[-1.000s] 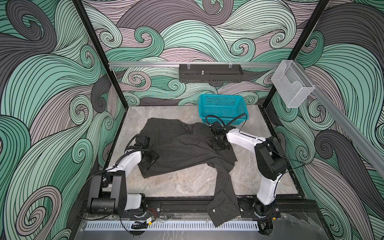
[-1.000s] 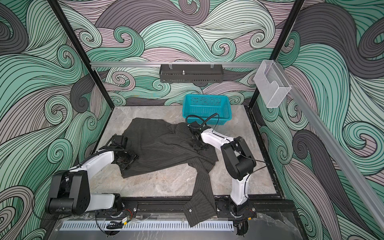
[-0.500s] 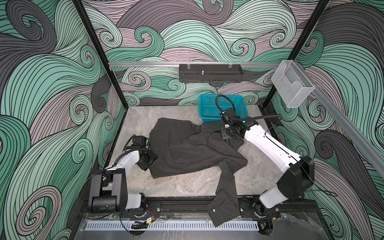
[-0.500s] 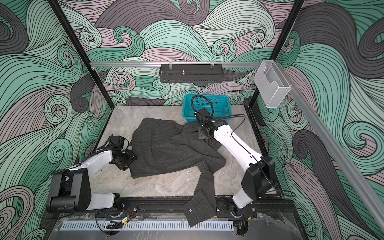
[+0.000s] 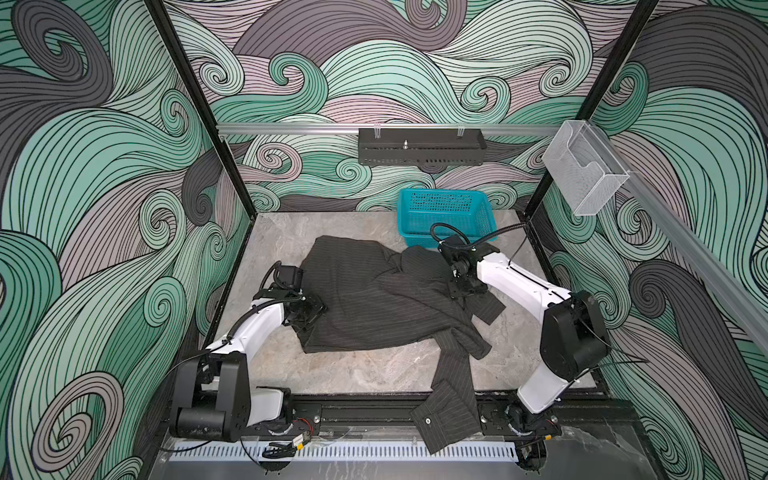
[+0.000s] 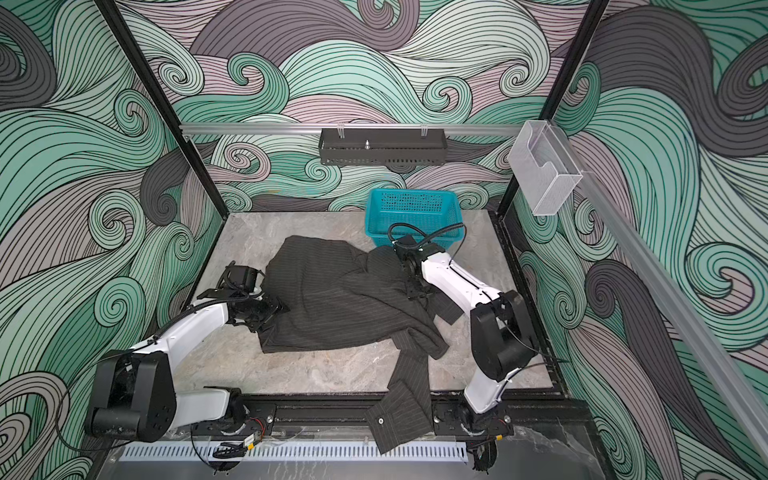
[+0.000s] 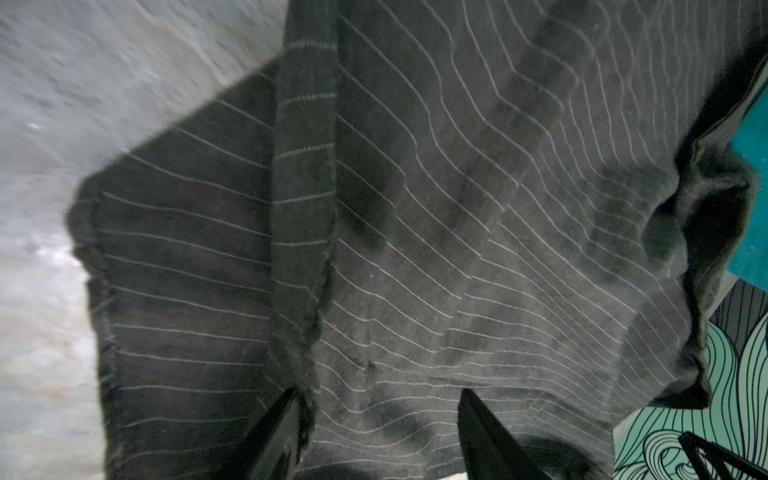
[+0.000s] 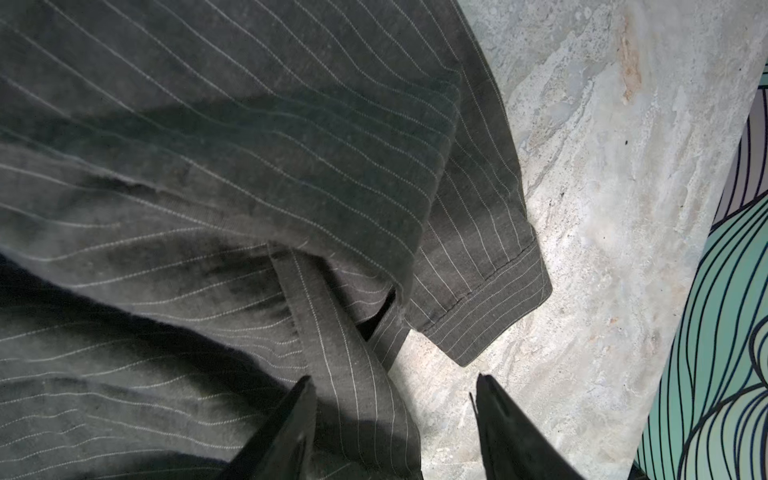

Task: Fold and stack the long sleeve shirts

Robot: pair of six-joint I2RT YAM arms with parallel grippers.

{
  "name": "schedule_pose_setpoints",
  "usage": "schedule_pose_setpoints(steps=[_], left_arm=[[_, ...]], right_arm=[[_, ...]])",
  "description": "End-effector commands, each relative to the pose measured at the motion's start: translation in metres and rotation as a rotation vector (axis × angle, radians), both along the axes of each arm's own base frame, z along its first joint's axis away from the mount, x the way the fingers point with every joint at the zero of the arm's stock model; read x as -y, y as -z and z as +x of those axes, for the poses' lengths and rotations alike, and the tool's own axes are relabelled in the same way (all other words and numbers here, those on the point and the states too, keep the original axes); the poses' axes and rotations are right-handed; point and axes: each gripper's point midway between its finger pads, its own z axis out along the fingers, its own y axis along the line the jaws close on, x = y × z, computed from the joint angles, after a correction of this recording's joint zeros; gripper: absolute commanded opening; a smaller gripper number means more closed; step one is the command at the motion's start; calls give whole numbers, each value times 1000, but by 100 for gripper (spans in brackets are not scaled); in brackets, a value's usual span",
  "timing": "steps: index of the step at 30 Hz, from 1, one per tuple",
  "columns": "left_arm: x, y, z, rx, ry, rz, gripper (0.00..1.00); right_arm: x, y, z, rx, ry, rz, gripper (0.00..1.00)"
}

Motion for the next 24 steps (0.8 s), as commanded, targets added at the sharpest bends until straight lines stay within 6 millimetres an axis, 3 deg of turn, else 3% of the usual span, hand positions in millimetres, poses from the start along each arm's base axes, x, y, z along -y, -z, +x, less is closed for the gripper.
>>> schedule_pose_setpoints(steps=[1, 5, 8, 10, 13, 17, 20, 24], left_arm=[[12, 15, -1, -43, 1, -49, 63], [14, 23, 2, -55, 3, -53, 63], [8, 35, -3, -103, 5, -14, 63], [-1, 39, -8, -129, 9, 34, 60], [-18, 41, -13, -144, -20, 76, 43], [-41, 39, -17, -151, -53, 136, 17], [-47, 28, -13, -118, -66, 153, 0], [-51, 21, -9, -99, -71, 170, 0]], right_arm=[[5, 13, 8, -16, 30, -4, 64], [12, 26, 22, -30, 50, -14, 56], [16, 24, 35, -9, 59, -10, 36], [19, 20, 41, 7, 65, -11, 15], [21, 15, 46, 22, 61, -19, 1], [24, -4, 44, 40, 41, -51, 0], [32, -29, 41, 73, 30, -96, 0], [25, -79, 48, 182, -33, -120, 0]])
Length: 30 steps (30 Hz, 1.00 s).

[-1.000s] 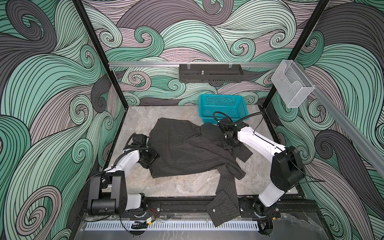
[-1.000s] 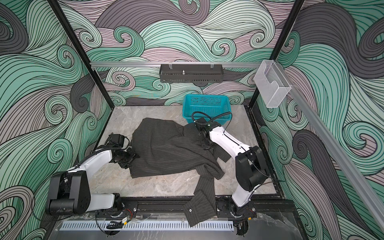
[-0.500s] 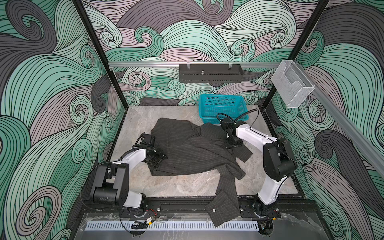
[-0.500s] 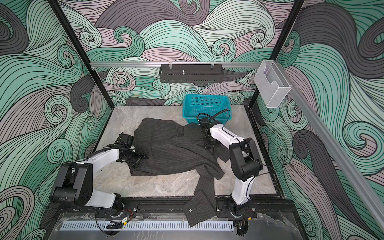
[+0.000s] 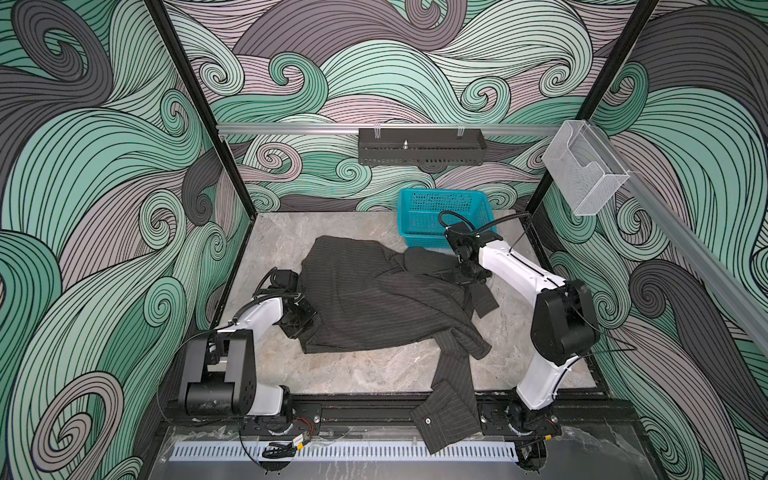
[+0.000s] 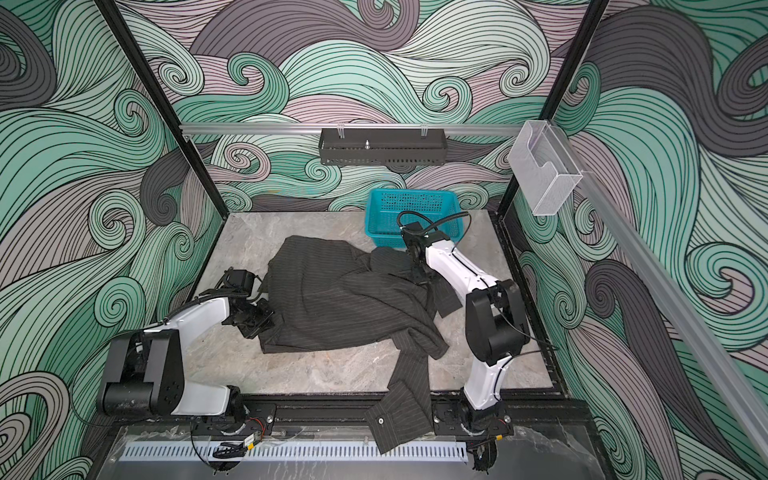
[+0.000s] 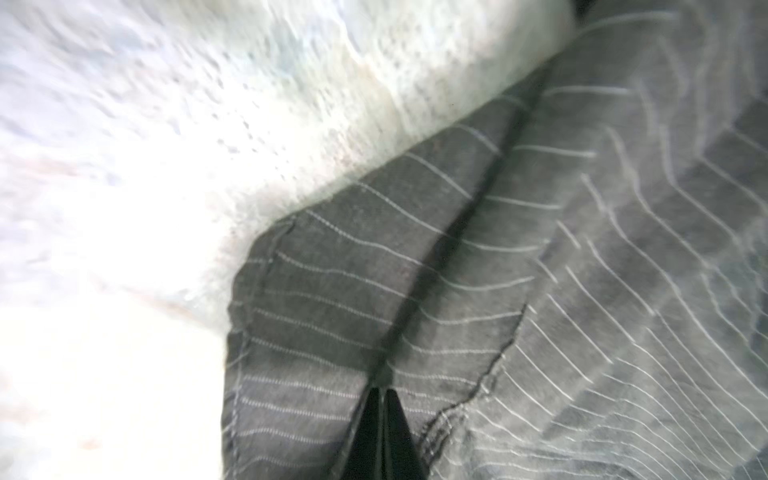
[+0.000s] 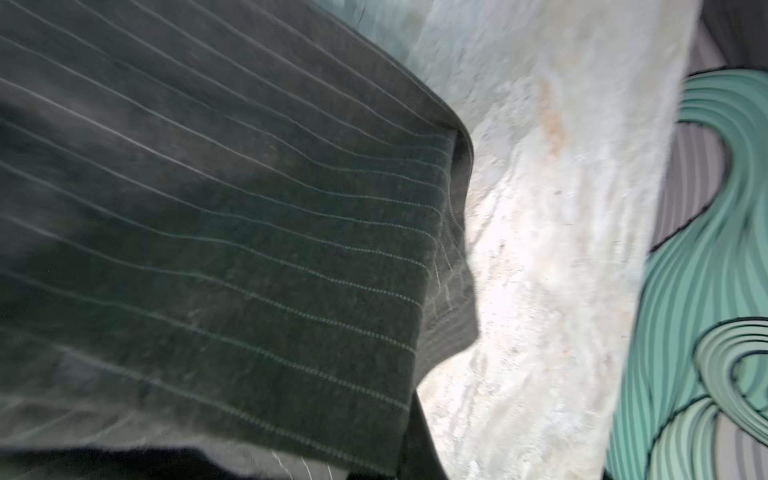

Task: Fold and stack the long sleeve shirts

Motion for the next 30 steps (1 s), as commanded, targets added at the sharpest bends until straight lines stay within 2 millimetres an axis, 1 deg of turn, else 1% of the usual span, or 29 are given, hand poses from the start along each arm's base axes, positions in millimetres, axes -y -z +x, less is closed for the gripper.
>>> schedule_pose_setpoints(steps=[1, 3, 5, 7, 8, 10, 14, 15, 18, 20, 22, 23, 24, 26, 28, 29, 30], left_arm=[[-10, -11, 3, 11, 0, 48, 0], [-9, -11, 3, 15, -1, 45, 0], [-8, -11, 2, 16, 0, 37, 0], [-6, -11, 3, 18, 5, 29, 0], [-5, -12, 3, 19, 6, 22, 0], [-3, -13, 2, 22, 11, 12, 0], [-2, -17, 1, 29, 20, 6, 0], [-2, -17, 1, 27, 22, 5, 0], [1, -18, 0, 28, 27, -10, 0], [2, -18, -1, 26, 30, -20, 0], [4, -20, -1, 28, 31, -29, 0], [5, -22, -1, 31, 34, -35, 0], [6, -24, -2, 33, 37, -38, 0], [6, -30, -2, 46, 39, -40, 0], [6, -36, -1, 59, 42, -40, 0], [6, -38, -1, 64, 44, -38, 0], [6, -40, -1, 66, 46, -38, 0]], right_arm=[[-8, -68, 8, 145, -88, -43, 0], [-31, -104, 20, 237, -160, -14, 0], [-55, -142, 37, 339, -221, 19, 0], [-72, -174, 56, 425, -254, 28, 0], [-81, -186, 69, 457, -274, 23, 0], [-95, -204, 93, 513, -302, 12, 0], [-116, -239, 144, 657, -342, -41, 0], [-121, -249, 153, 700, -354, -40, 0], [-137, -265, 180, 828, -370, -11, 0], [-149, -264, 196, 880, -386, 0, 0], [-155, -249, 210, 889, -388, -8, 0], [-157, -233, 219, 870, -388, -16, 0], [-157, -224, 224, 858, -384, -18, 0], [-152, -192, 236, 804, -367, -14, 0], [-149, -165, 244, 756, -349, 7, 0], [-149, -151, 246, 731, -346, 25, 0], [-152, -142, 246, 711, -349, 45, 0]])
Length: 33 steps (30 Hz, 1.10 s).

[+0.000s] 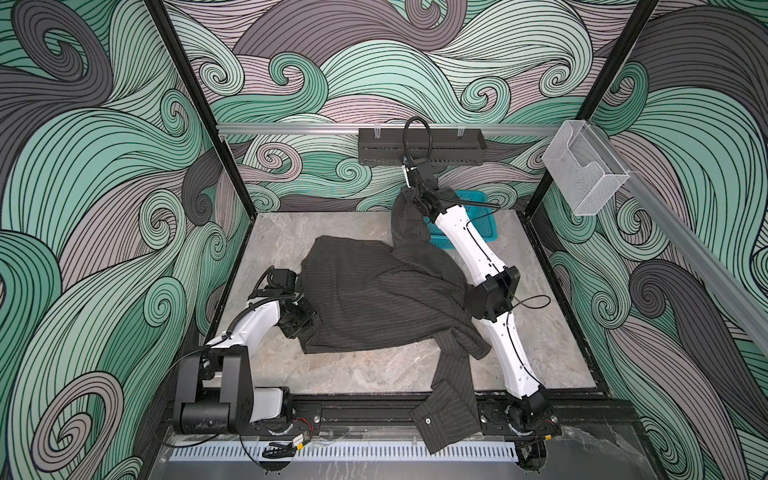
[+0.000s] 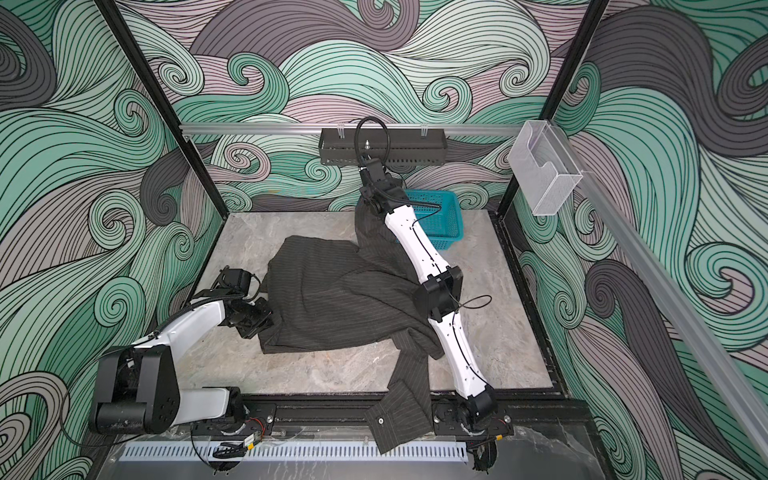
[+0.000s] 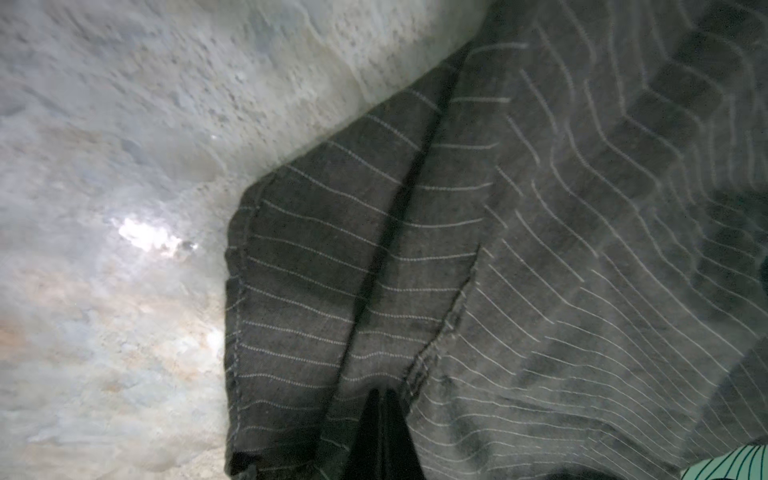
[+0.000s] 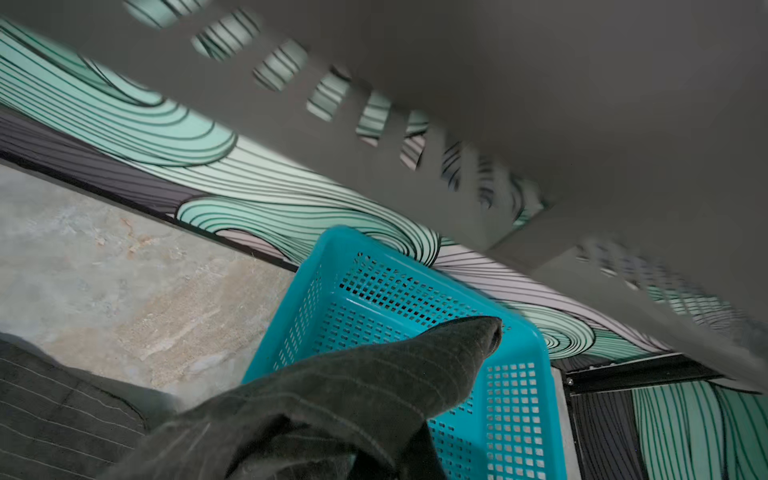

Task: Fold and stack the long sleeve shirts

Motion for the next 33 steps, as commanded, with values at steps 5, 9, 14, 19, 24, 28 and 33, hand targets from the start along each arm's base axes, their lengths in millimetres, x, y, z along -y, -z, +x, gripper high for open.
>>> schedule_pose_setpoints(steps=[5, 9, 14, 19, 24, 28, 33], left_arm=[[0, -19, 2, 29, 10, -4, 0], [-1, -21, 0, 35, 7, -2, 0], [-2, -25, -2, 41, 12, 7, 0], [-2, -26, -4, 42, 15, 11, 0], [-2, -26, -2, 41, 13, 9, 0], [-2, -27, 0, 42, 12, 6, 0], [-2, -27, 3, 42, 17, 12, 0]], right_arm=[[-72, 33, -17, -72, -225, 60, 0], [-137, 48, -48, -105, -440, 66, 0], [-165, 92, -50, -171, -471, 108, 0], [-146, 133, -21, -216, -360, 220, 0], [-99, 165, 12, -232, -194, 285, 0], [-57, 175, 26, -250, -82, 283, 0], [1, 166, 33, -217, 76, 142, 0]])
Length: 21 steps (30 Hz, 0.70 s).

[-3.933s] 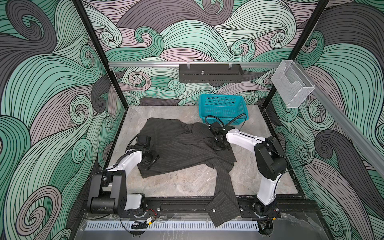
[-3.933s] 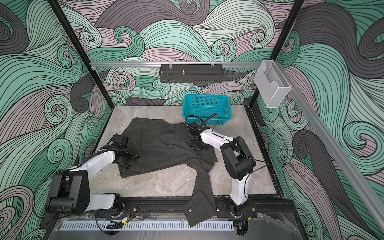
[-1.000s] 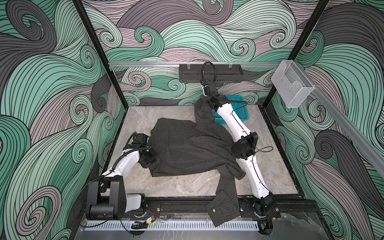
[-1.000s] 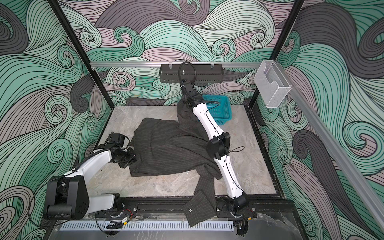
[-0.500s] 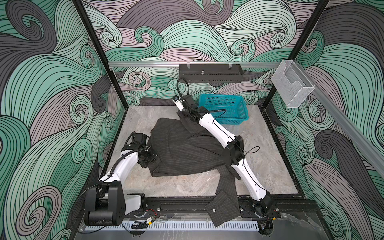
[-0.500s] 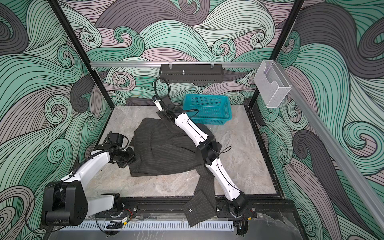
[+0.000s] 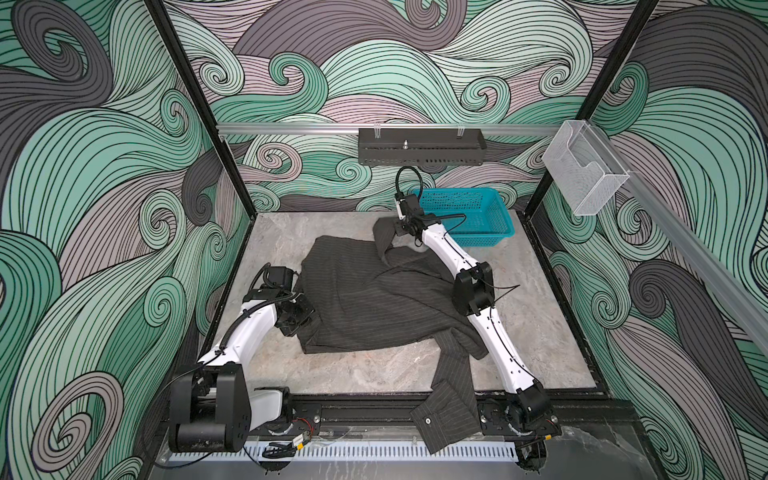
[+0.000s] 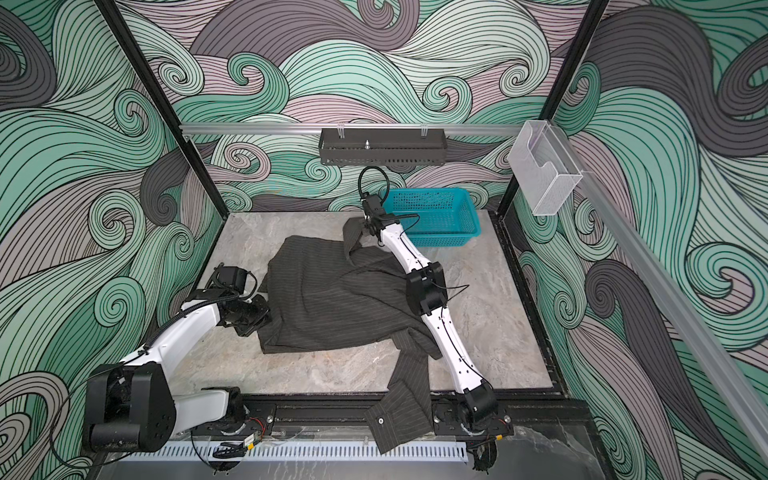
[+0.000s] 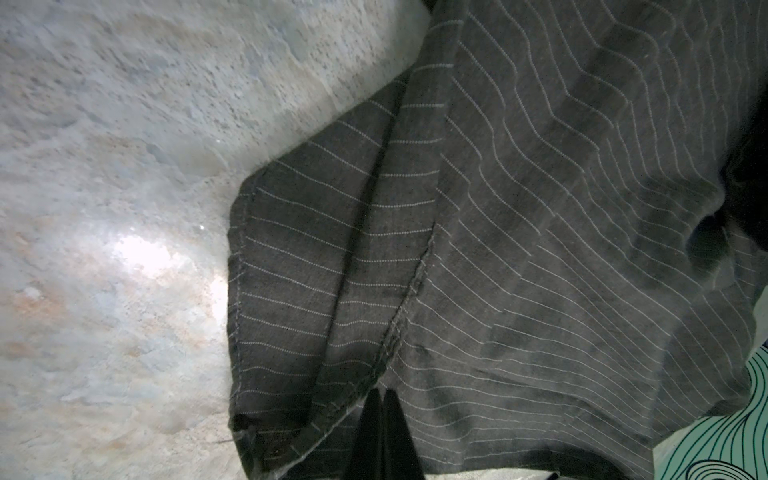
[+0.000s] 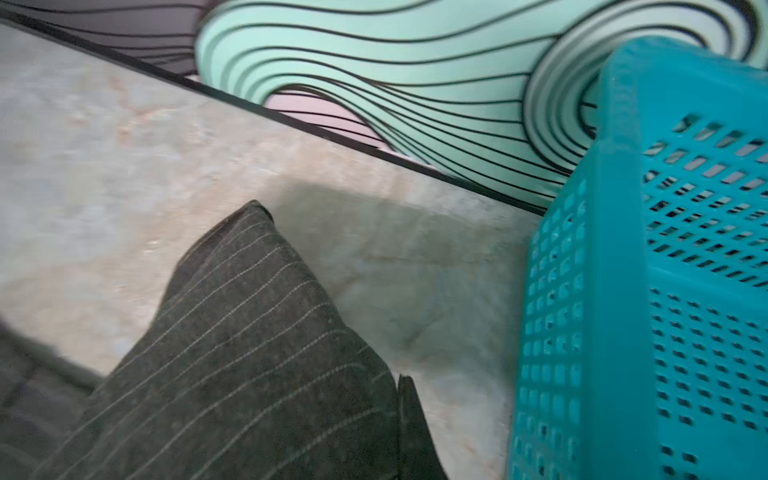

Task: Fold and stack the long sleeve shirts

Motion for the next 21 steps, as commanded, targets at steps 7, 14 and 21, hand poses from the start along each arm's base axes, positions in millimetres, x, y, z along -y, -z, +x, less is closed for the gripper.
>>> schedule_pose_setpoints(steps=[7, 14, 21], left_arm=[[-1, -5, 5, 2, 1, -3, 0], [0, -4, 4, 0, 12, -5, 0], [0, -15, 6, 14, 17, -2, 3]], right_arm=[[88, -54, 2, 95, 276, -272, 0], [99, -93, 26, 274, 303, -401, 0], [49, -119, 31, 318, 95, -215, 57]])
